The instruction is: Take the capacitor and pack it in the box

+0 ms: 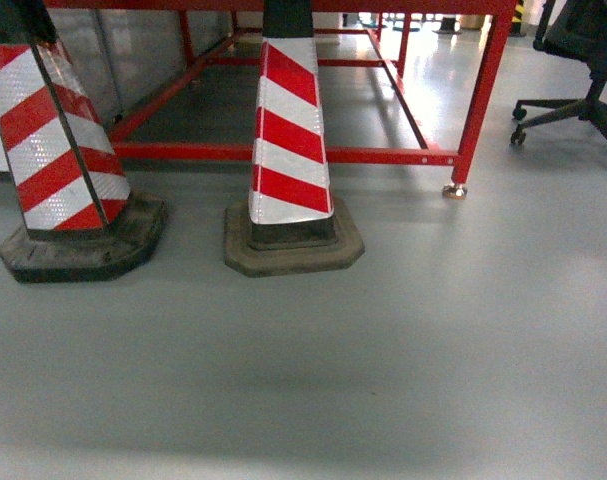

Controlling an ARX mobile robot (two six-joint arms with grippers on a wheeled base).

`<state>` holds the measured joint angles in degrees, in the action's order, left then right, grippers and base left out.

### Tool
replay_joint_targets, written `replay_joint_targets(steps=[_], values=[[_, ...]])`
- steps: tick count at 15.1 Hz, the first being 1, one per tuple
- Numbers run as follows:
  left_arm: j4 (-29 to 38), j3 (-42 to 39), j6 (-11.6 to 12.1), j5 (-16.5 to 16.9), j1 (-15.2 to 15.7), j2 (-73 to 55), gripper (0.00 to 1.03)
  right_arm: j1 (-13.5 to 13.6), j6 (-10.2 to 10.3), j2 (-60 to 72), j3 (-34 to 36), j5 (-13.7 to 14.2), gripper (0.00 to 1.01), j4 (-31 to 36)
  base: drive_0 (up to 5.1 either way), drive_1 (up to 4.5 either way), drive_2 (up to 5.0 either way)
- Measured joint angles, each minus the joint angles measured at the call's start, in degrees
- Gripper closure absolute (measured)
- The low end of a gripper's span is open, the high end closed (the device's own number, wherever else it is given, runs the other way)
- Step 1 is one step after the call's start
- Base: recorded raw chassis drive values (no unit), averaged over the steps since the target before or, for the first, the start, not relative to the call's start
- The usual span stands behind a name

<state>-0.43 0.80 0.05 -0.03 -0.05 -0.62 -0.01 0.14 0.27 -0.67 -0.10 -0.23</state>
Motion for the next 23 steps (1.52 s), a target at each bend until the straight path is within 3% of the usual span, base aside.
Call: replay_joint_targets(steps=[23], values=[[0.0,0.0,0.0,0.0,0.0,0.0,0.59,0.0,0.0,0.0,0.0,0.1,0.03,0.0,0.0,4.08,-4.1]])
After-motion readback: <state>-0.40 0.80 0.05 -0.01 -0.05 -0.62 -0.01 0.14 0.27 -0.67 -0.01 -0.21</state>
